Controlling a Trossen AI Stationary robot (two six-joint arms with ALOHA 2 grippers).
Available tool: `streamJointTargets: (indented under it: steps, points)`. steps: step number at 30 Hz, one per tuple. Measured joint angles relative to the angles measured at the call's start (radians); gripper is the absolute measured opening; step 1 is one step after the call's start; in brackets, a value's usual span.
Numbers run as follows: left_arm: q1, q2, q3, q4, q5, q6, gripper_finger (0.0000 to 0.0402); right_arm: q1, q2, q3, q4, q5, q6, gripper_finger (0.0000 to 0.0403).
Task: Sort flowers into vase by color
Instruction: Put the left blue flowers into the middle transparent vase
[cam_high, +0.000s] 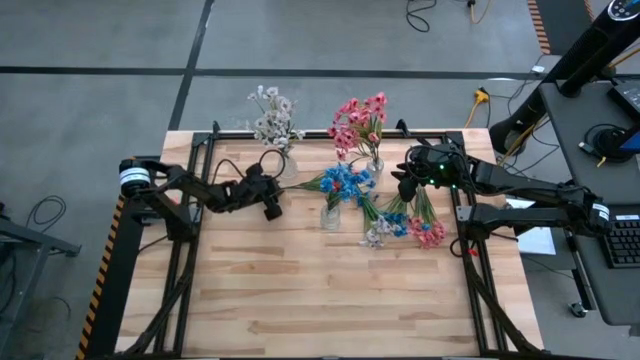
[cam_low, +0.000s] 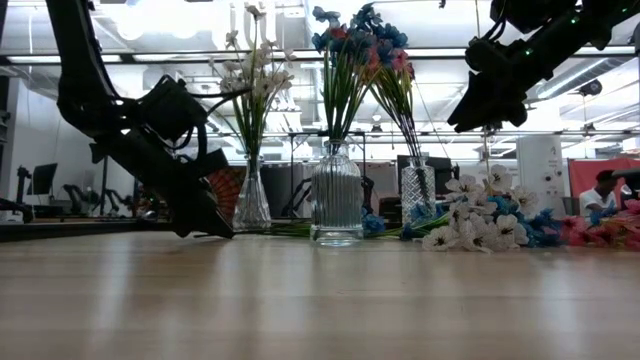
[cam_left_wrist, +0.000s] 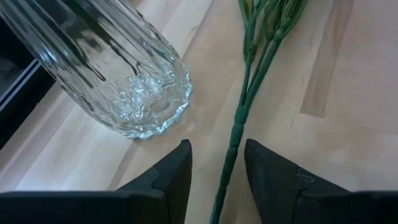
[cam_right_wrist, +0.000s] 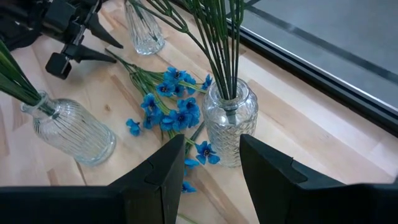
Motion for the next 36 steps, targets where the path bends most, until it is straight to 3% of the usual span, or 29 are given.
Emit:
streamJointTargets:
  steps: [12,25,36]
  points:
    - [0.010,0.000,0.000,-0.010,0.035,0.002,0.0098,0.000,0.000,0.000,-0.004,-0.001,0.004,0.0146]
    - [0.010,-0.001,0.000,-0.027,0.087,-0.011,0.0006,0.017,-0.036,0.012,-0.007,-0.036,0.002,0.0146]
    - [-0.022,-0.002,-0.001,-0.040,0.099,-0.053,0.0001,0.088,-0.037,0.070,-0.006,-0.035,-0.042,0.0136]
